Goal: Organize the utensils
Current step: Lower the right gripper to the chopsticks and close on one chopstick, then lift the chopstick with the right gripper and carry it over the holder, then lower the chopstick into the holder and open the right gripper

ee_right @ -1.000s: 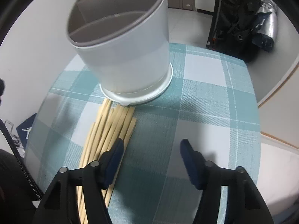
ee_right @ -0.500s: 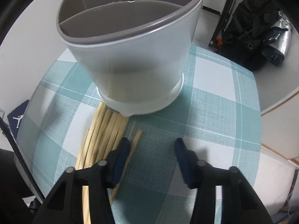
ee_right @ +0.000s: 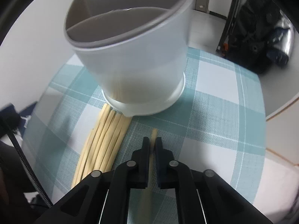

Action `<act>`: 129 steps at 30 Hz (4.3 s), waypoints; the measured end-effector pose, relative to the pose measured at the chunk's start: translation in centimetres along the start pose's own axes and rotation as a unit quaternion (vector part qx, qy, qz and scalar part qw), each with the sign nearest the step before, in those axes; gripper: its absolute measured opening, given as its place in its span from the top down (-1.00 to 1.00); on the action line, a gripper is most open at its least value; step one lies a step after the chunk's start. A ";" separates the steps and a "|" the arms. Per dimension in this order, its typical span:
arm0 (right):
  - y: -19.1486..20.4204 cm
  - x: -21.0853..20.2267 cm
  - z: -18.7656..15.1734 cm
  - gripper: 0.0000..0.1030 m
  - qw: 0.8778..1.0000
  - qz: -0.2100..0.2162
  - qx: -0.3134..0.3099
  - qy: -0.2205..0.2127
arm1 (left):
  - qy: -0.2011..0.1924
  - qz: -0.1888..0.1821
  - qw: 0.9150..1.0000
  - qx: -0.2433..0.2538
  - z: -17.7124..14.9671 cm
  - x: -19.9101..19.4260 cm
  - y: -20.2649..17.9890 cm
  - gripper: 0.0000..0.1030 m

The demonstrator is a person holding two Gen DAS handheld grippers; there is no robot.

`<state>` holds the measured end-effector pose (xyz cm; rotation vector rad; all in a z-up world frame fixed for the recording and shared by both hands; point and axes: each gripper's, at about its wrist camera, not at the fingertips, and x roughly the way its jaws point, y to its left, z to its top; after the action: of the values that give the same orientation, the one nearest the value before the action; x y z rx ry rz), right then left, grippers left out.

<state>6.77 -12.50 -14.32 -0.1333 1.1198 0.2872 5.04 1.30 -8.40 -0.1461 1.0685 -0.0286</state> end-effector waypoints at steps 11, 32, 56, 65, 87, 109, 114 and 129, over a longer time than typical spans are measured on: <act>-3.7 -2.4 -1.1 0.93 0.986 0.121 0.112 -0.040 | 0.078 0.027 0.994 0.069 -1.7 2.8 -2.7 -0.92; -8.8 -7.7 -1.7 0.93 0.941 0.223 0.218 -0.133 | 0.104 0.036 0.992 0.059 -1.5 3.9 -3.2 -0.45; -6.4 -10.8 -2.2 0.93 0.953 0.170 0.136 -0.210 | -0.103 -0.064 0.993 0.011 1.2 -5.3 -3.6 0.97; -4.5 -13.3 -3.2 0.93 0.950 0.135 0.098 -0.266 | -0.160 -0.069 0.984 0.036 1.5 -8.3 -4.0 0.97; -2.7 -17.4 -0.5 0.93 0.939 0.107 0.057 -0.320 | -0.162 -0.101 0.978 0.080 3.5 -12.1 -4.4 0.97; -3.1 -23.0 13.1 0.93 0.890 0.124 -0.017 -0.439 | -0.213 -0.178 0.957 0.080 17.0 -16.4 -6.0 0.97; -3.9 -21.0 16.2 0.93 0.884 0.122 -0.022 -0.450 | -0.223 -0.179 0.956 0.065 19.0 -14.3 -5.1 0.97; -5.9 -14.8 16.0 0.92 0.900 0.166 -0.063 -0.397 | -0.191 -0.190 0.958 0.094 18.5 -8.7 -5.1 0.97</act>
<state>16.34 -16.50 5.73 0.0670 0.2996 0.6522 17.23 -0.96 8.60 -0.1761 0.6355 -0.4328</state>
